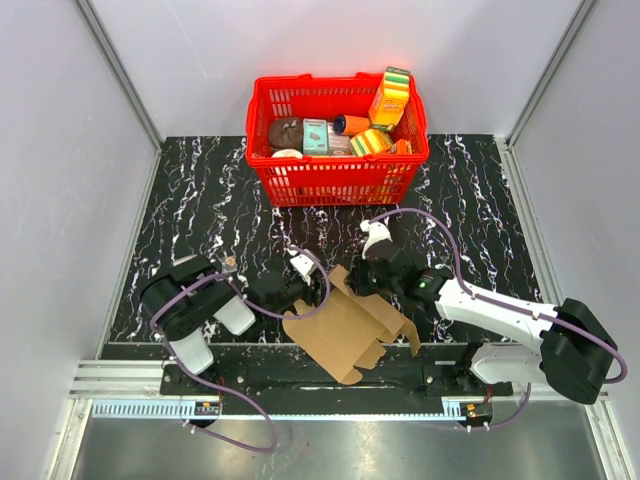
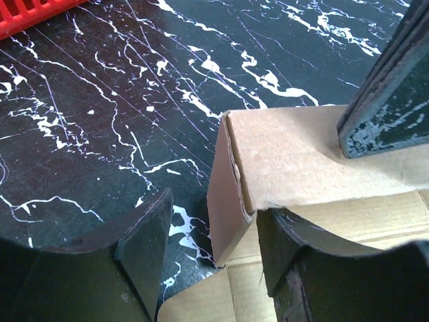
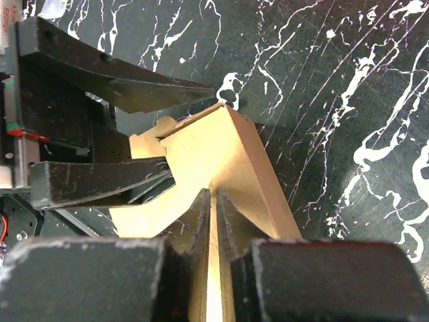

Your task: Fold the paper box

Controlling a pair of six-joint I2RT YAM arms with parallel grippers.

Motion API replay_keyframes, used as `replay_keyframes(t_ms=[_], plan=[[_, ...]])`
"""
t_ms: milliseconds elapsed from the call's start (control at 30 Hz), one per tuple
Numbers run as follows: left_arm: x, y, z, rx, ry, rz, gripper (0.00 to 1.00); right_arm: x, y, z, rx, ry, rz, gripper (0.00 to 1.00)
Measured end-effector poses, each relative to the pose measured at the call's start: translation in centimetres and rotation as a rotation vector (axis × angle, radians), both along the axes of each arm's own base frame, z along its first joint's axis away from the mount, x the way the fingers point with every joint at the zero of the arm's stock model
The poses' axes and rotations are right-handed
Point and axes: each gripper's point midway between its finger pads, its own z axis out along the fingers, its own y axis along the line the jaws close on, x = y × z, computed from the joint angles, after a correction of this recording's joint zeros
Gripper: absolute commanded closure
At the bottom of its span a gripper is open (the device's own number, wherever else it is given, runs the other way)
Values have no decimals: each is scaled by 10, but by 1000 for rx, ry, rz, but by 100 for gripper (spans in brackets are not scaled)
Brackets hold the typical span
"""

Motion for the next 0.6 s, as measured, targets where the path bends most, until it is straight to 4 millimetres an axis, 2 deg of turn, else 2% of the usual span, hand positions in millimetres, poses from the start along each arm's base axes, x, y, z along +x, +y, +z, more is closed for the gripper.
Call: replay_keyframes(t_ms=[33, 233, 267, 333, 533, 567, 600], plan=[[1, -2, -2, 3, 2, -1, 50, 0, 0, 0, 1, 2, 0, 87], [6, -8, -7, 17, 3, -9, 63, -1, 1, 0, 8, 5, 6, 87], [6, -8, -9, 19, 5, -9, 77, -1, 1, 0, 9, 5, 6, 87], [6, -9, -10, 21, 7, -10, 86, -1, 2, 0, 13, 6, 6, 86], [7, -8, -11, 26, 2, -9, 94, 0, 5, 4, 32, 1, 5, 85], [7, -8, -11, 26, 1, -8, 99, 0, 5, 4, 34, 0, 5, 85], [8, -8, -11, 25, 1, -8, 100, 0, 5, 4, 34, 0, 5, 84]])
